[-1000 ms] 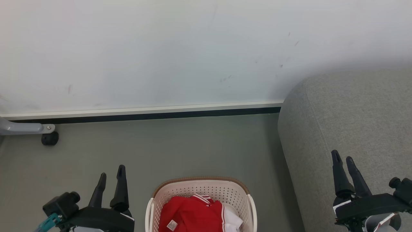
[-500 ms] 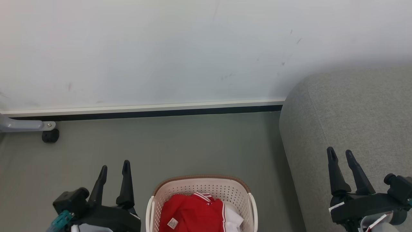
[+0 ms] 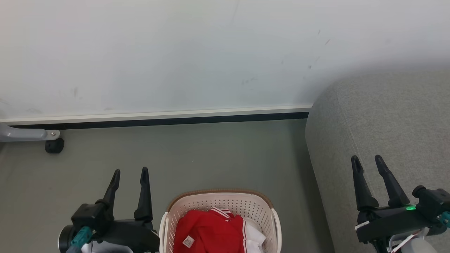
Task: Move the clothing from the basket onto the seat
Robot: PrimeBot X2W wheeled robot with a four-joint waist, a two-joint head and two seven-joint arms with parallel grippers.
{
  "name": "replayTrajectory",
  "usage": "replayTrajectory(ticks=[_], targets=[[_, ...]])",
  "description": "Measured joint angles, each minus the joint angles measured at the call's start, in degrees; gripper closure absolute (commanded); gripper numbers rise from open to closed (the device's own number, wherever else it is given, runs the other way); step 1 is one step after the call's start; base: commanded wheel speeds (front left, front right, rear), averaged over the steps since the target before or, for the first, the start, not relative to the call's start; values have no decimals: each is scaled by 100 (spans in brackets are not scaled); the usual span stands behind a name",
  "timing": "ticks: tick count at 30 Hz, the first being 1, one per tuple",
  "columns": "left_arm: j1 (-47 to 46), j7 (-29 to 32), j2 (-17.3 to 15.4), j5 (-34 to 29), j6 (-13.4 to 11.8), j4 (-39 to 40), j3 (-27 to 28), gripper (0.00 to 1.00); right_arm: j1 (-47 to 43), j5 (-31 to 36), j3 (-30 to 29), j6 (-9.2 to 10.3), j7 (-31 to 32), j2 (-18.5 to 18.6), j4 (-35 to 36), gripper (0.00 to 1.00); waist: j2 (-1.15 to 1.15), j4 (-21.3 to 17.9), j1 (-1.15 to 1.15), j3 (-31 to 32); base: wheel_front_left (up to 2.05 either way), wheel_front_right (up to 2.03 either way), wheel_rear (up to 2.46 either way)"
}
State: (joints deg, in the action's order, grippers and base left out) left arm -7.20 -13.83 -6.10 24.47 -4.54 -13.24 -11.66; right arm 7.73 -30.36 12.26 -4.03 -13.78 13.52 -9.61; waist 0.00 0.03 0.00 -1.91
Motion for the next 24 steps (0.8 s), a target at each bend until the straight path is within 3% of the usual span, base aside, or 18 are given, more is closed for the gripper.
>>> replayTrajectory(ticks=[24], targets=[[-62,-49,80,-333,54,8,59,0,26,327,-107,-90,-68,-66,-22,0,0,-6,0,-22,0,0,0]])
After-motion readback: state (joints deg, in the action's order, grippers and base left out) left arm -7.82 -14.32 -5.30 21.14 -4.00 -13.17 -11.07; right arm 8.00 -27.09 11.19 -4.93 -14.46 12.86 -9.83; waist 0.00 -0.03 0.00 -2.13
